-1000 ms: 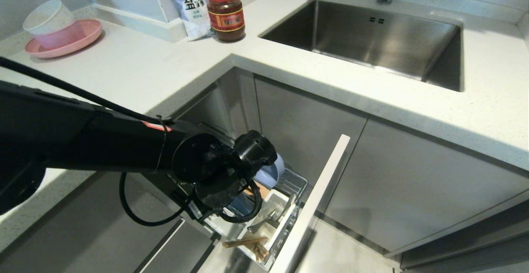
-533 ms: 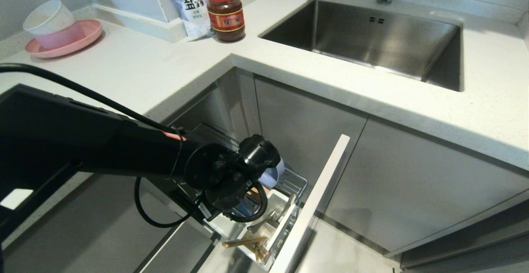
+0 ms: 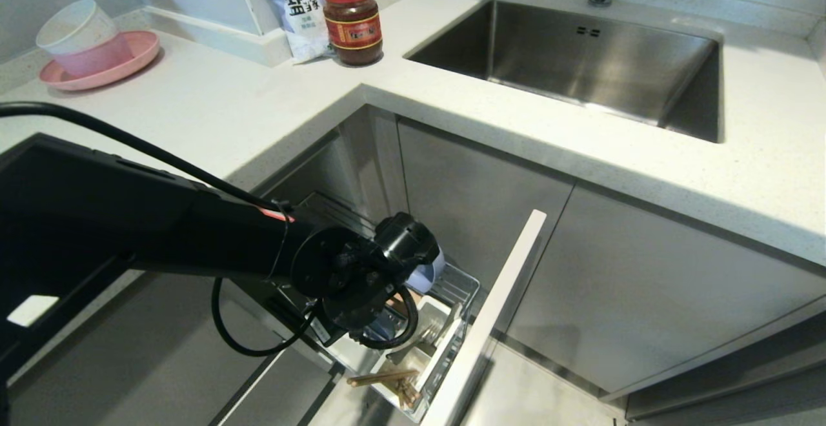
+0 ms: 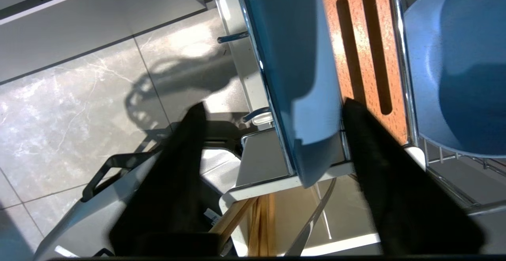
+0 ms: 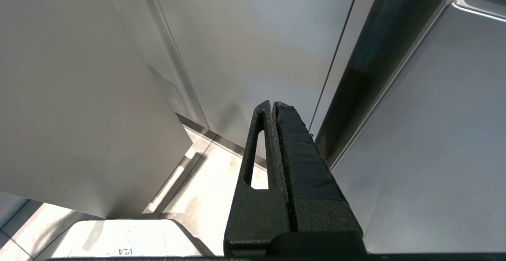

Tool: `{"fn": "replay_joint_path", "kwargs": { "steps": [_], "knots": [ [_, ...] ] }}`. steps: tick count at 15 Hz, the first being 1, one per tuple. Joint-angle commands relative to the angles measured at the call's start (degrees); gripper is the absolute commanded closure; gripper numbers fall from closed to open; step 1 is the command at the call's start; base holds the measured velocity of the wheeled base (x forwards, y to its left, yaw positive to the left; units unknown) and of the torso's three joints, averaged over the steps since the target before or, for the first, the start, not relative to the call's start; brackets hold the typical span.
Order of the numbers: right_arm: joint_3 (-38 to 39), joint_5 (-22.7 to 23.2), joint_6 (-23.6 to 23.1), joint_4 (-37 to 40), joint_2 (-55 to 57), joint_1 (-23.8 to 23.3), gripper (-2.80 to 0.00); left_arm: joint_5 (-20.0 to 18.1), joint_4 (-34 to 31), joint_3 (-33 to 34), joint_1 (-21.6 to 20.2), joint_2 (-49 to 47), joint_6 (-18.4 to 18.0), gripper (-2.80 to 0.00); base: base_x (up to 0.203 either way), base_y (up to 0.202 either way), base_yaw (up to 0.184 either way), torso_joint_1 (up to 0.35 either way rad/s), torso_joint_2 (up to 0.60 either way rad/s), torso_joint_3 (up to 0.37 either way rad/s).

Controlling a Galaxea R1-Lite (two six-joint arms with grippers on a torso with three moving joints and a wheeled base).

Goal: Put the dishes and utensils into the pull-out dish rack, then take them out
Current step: Take the plate out of the cupboard

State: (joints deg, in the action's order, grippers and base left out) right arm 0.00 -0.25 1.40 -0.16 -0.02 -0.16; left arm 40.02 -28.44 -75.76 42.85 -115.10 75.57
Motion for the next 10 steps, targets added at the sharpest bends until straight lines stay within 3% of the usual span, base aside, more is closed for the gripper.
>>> {"fn": "replay_joint_path", "kwargs": {
  "steps": [1, 10],
  "knots": [
    [0.09, -0.01, 0.0, -0.02, -0.24, -0.02, 0.0, 0.32, -0.21, -0.09, -0.04, 0.23, 0.38, 0.0, 0.0, 0.0, 0.0, 0.0, 0.0, 0.0],
    [0.09, -0.01, 0.0, -0.02, -0.24, 0.03, 0.0, 0.79, -0.21, -0.09, 1.08, 1.05, 0.46, 0.0, 0.0, 0.0, 0.0, 0.0, 0.0, 0.0]
  ]
}}
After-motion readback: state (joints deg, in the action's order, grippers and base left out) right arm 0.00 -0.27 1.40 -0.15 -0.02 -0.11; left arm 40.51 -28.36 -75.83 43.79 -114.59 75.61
